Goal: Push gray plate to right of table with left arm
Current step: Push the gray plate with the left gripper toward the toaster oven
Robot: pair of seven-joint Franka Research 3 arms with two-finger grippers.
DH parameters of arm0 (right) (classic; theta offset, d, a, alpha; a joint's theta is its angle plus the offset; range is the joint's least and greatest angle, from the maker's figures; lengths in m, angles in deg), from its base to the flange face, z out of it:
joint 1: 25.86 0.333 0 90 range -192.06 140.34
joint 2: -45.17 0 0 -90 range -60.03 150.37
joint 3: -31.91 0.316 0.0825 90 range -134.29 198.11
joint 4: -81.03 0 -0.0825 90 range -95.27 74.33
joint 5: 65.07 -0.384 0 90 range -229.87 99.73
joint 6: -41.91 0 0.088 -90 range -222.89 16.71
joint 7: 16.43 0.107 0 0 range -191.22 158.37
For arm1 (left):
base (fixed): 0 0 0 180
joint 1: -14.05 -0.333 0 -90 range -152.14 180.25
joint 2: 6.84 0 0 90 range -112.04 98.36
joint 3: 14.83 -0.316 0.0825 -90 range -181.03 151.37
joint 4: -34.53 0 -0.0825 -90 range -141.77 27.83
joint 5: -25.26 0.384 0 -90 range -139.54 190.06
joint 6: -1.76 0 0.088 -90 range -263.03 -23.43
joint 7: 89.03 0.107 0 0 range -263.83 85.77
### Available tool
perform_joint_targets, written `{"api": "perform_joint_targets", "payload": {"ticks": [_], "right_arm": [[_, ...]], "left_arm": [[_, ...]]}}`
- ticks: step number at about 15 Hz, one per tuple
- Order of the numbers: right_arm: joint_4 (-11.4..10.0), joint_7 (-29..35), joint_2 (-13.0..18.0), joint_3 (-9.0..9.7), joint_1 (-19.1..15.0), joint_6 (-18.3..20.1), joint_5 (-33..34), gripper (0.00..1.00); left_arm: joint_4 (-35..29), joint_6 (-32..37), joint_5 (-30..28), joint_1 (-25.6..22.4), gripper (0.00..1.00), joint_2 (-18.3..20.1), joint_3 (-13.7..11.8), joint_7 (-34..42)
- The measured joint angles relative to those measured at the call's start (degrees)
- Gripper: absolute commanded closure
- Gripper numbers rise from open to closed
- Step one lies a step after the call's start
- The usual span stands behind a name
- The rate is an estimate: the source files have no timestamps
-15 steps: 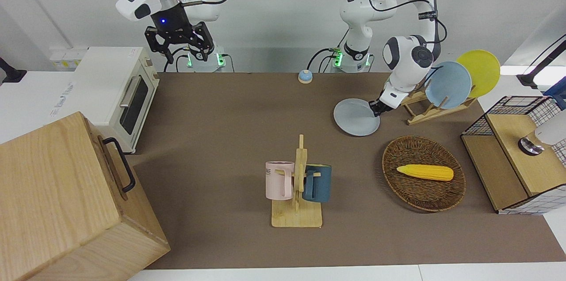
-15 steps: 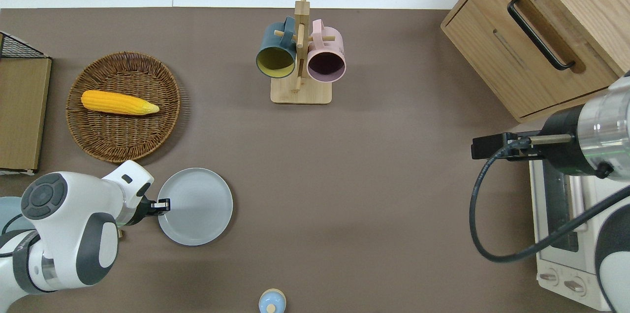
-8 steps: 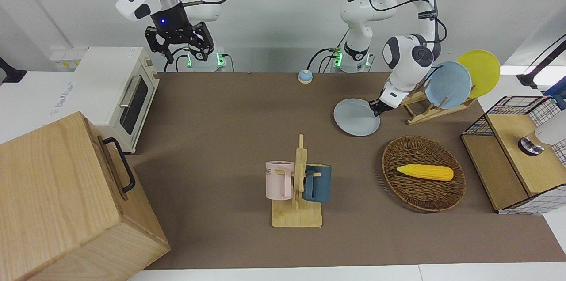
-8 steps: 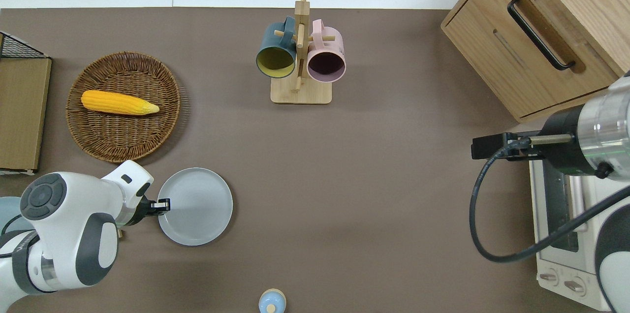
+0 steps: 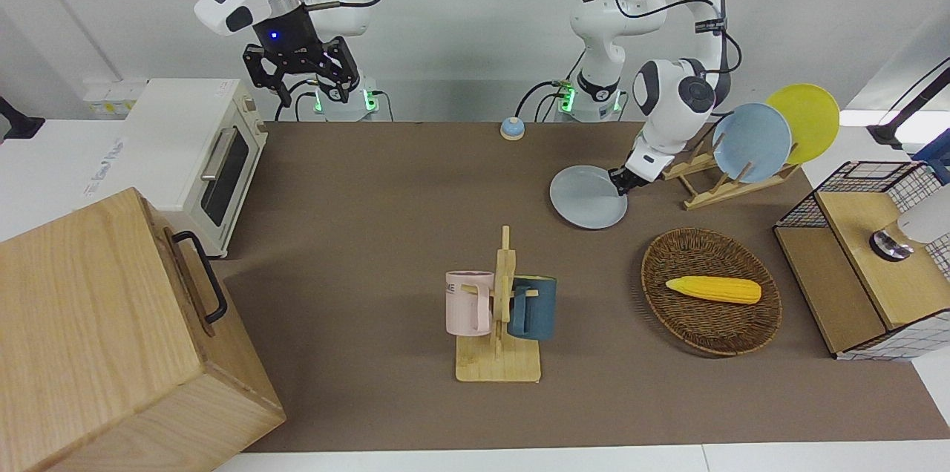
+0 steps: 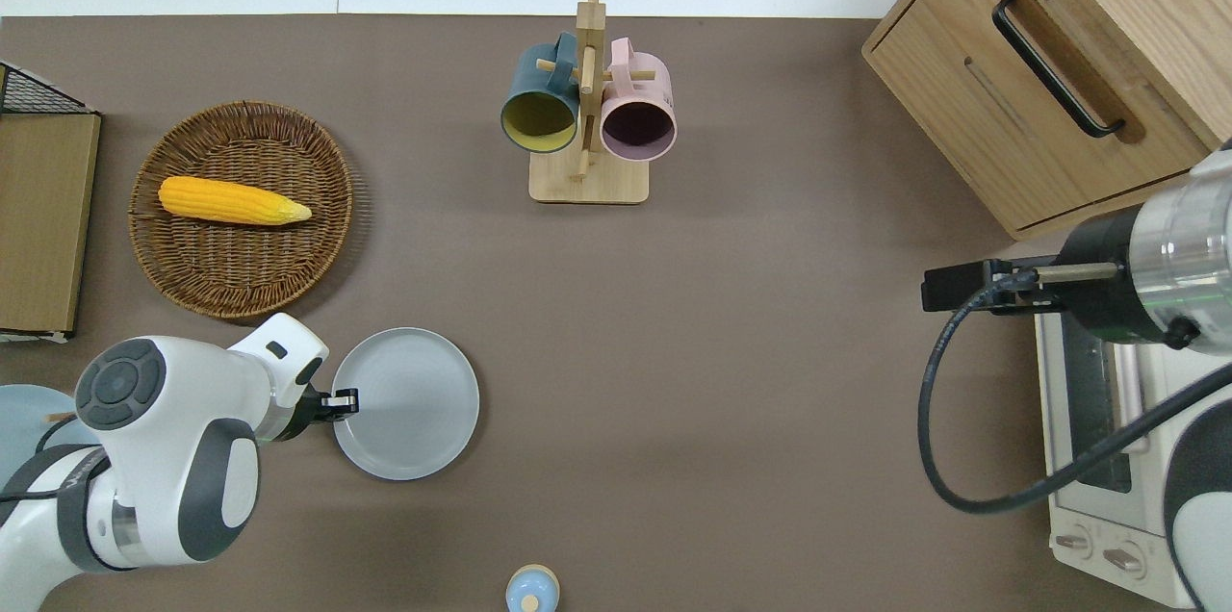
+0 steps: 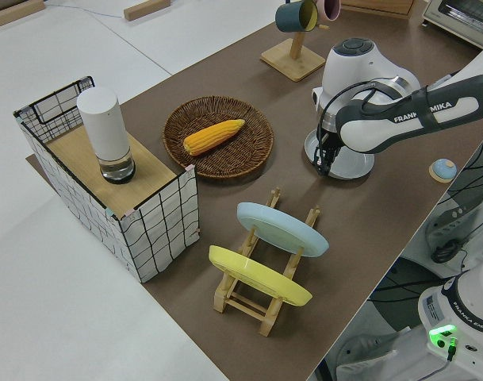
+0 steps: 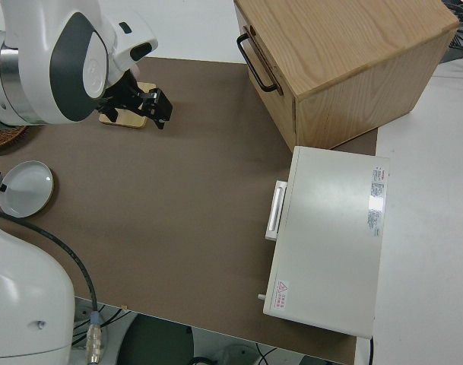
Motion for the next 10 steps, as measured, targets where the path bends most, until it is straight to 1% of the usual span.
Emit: {"api": "perform_joint_targets", "payload": {"ticks": [5, 10], "right_arm": [[0.0, 0.0, 0.0, 0.0, 0.0, 0.0, 0.0, 0.005], [0.0, 0.0, 0.0, 0.0, 0.0, 0.0, 0.0, 0.005]], "left_arm": [[0.01, -0.1, -0.81, 5.53, 1.0, 0.04, 0.21, -5.9], [0.04, -0.74, -4.42, 11.44, 1.0, 0.08, 0.36, -9.86]]}}
